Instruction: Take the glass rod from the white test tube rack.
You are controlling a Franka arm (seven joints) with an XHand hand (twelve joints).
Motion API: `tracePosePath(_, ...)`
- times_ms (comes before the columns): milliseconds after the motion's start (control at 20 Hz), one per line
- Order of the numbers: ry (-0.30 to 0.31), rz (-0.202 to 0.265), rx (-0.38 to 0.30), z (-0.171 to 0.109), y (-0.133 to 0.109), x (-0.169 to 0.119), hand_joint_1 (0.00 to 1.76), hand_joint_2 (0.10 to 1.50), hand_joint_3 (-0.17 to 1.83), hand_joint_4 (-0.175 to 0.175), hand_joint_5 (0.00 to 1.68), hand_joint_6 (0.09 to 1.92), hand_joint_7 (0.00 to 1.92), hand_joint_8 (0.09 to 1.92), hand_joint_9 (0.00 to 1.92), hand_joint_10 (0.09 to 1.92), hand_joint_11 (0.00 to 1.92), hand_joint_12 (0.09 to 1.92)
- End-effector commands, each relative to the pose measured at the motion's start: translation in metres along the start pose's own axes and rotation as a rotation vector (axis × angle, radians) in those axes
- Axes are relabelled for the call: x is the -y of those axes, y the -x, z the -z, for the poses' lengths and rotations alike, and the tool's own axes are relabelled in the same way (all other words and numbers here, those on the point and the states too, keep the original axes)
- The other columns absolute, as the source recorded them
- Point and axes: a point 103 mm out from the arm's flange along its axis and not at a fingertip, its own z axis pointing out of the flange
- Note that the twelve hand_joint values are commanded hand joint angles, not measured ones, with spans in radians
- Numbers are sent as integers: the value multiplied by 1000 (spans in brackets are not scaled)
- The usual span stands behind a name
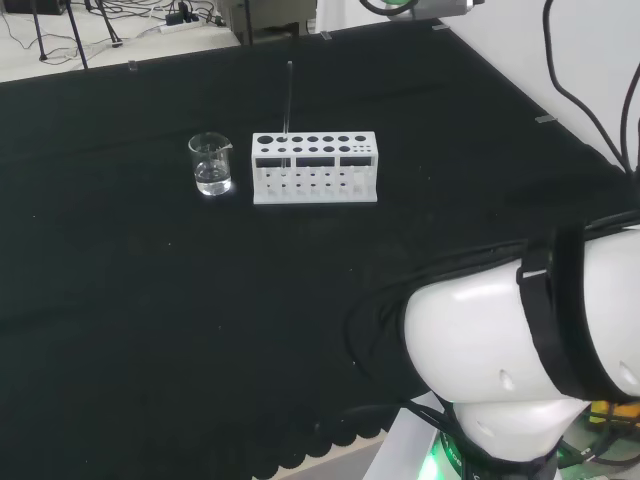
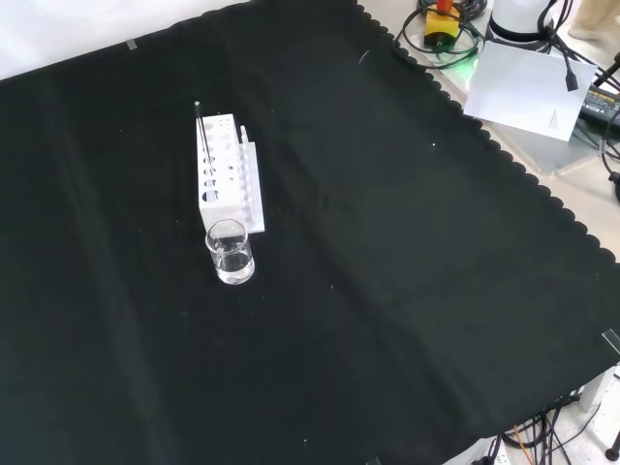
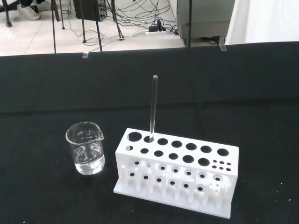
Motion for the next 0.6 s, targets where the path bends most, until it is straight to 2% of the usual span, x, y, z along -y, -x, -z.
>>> tracePosePath(50,21,30,-1,-3,-9,-34,484,942,489,-139,17,87,0,557,59,871,0,1295)
tracePosePath(400,25,71,1,-19,-18,-63,478,956,476,-140,36,87,0,605,83,875,0,1311)
tracePosePath(600,13,71,2,-28,-21,-81,474,964,472,-139,45,87,0,636,97,876,0,1324)
